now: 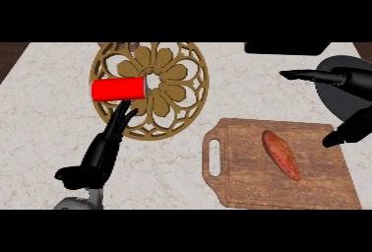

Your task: Pick the sweet potato from the cutting board and place it in the pan

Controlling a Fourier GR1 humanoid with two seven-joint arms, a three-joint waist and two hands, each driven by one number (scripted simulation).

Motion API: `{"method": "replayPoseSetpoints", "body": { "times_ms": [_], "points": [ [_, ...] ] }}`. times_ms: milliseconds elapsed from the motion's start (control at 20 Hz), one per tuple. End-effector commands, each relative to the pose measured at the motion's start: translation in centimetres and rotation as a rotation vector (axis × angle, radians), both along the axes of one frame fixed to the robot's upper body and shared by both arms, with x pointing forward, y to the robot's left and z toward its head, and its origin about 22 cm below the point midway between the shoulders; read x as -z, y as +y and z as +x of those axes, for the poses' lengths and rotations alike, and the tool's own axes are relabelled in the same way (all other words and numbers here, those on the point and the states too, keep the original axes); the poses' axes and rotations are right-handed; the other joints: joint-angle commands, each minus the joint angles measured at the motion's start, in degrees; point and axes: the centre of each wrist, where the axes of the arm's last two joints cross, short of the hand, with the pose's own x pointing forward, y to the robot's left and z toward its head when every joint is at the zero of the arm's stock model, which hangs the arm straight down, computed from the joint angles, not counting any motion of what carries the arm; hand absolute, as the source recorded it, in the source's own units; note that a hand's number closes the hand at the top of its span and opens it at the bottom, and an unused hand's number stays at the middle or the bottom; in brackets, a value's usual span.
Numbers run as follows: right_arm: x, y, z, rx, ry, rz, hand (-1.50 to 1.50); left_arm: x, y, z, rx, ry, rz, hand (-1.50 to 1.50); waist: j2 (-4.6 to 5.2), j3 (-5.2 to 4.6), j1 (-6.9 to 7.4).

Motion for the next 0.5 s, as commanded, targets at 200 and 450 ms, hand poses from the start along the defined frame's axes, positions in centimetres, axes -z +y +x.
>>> {"method": "replayPoseSetpoints", "body": {
  "times_ms": [200,450],
  "points": [
    [2.4,3.8,-0.8,-0.325,-0.051,-0.305,-1.50,-0.7,-0.7,0.6,-0.010,-0.004,-0.009,0.00,-0.07,-0.01,-0.75],
    [6.5,5.4,-1.8,-0.386,-0.147,-0.458,-1.50,-0.4,-0.4,0.6,-0.023,-0.005,0.001,0.00,-0.36,-0.07,-1.47]
  ]
}}
